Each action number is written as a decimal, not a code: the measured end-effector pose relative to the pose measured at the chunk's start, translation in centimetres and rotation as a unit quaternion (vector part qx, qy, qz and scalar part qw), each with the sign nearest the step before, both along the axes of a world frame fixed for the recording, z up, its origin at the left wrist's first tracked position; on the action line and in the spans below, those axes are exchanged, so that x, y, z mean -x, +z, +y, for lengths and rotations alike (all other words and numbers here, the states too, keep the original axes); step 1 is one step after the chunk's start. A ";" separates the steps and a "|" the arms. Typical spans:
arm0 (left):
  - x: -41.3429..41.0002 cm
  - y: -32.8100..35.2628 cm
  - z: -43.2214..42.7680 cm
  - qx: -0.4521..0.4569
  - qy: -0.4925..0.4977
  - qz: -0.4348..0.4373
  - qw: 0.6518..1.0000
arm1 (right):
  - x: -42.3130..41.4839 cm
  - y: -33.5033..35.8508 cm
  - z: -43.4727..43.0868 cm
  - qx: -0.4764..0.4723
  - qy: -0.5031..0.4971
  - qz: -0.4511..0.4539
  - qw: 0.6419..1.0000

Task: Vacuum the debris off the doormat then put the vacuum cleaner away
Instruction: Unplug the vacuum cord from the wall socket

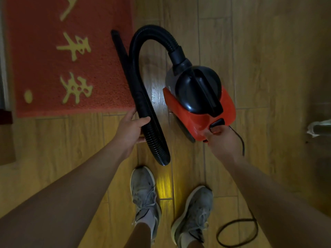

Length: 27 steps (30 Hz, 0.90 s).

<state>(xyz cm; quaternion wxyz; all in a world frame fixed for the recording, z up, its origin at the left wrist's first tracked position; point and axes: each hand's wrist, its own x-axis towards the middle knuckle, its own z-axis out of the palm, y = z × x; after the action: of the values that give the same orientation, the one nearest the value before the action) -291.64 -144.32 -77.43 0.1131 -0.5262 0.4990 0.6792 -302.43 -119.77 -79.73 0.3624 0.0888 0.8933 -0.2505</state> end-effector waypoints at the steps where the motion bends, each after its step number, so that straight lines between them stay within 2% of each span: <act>1: 0.0 0.0 -0.1 0.001 -0.002 0.000 1.000 | 0.0 0.1 0.0 0.001 0.002 0.001 1.000; 16: 0.1 1.9 0.1 0.006 -0.021 -0.034 0.999 | -1.2 2.1 -0.2 0.039 -0.005 -0.009 0.999; 27: -0.2 4.3 1.1 0.081 -0.056 -0.042 0.994 | -1.5 5.3 0.7 0.050 -0.010 0.008 0.999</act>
<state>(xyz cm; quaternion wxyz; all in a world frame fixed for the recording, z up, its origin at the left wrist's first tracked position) -291.46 -143.25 -73.17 0.1287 -0.5333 0.5759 0.6061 -300.93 -119.07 -74.45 0.3570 0.0773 0.8817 -0.2988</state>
